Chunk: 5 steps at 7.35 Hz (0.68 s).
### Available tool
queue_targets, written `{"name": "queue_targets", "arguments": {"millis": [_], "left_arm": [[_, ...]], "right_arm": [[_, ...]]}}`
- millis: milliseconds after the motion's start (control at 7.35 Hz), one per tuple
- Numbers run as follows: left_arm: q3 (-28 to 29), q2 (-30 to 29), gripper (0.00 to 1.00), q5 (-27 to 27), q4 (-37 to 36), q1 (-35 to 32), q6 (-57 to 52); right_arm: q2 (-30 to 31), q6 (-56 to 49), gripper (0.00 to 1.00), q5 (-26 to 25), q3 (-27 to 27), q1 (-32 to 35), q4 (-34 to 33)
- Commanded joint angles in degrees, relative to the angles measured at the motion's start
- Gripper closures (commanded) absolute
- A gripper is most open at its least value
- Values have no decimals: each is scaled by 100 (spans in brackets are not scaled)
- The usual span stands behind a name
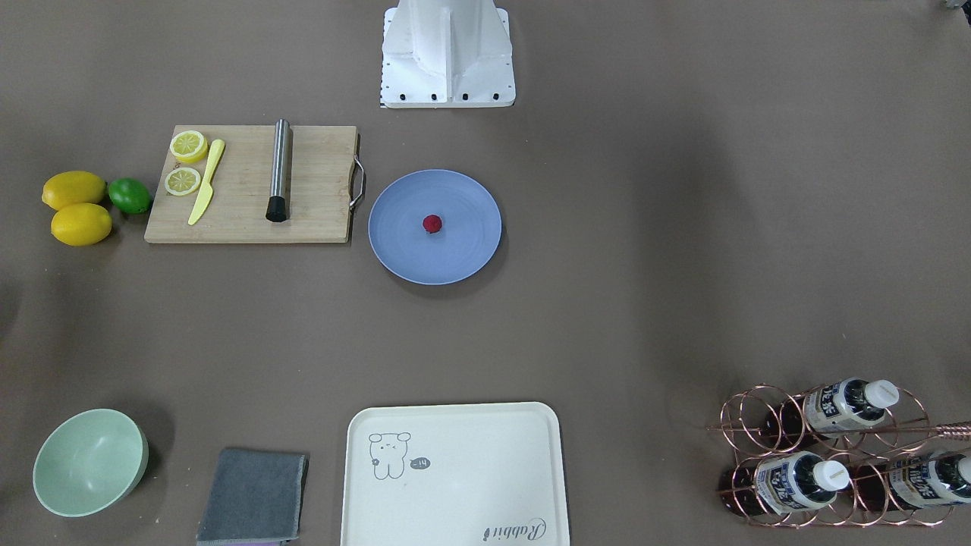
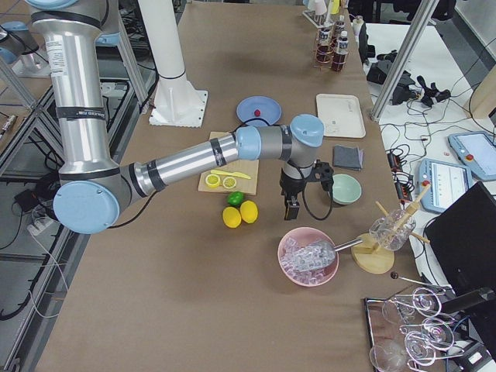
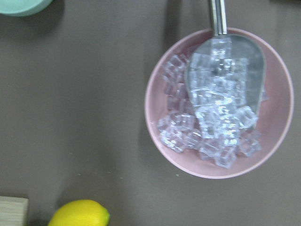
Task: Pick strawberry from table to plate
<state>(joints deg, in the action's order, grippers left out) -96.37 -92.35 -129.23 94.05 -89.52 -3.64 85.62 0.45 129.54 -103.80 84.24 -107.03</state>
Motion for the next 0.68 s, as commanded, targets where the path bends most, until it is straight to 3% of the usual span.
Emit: {"name": "queue_targets", "arguments": {"millis": [0,272,544], "left_arm": [[4,7,2,3,-1,13,4],[-5,7,2,-5,-1,40,13],[4,7,2,-6,-1,40,13]], "right_arm": [[69,-983,0,79,770,671,190],[314,-951,0,238,1334,778,1310],[262,-942,0,256,1398,804,1378]]}}
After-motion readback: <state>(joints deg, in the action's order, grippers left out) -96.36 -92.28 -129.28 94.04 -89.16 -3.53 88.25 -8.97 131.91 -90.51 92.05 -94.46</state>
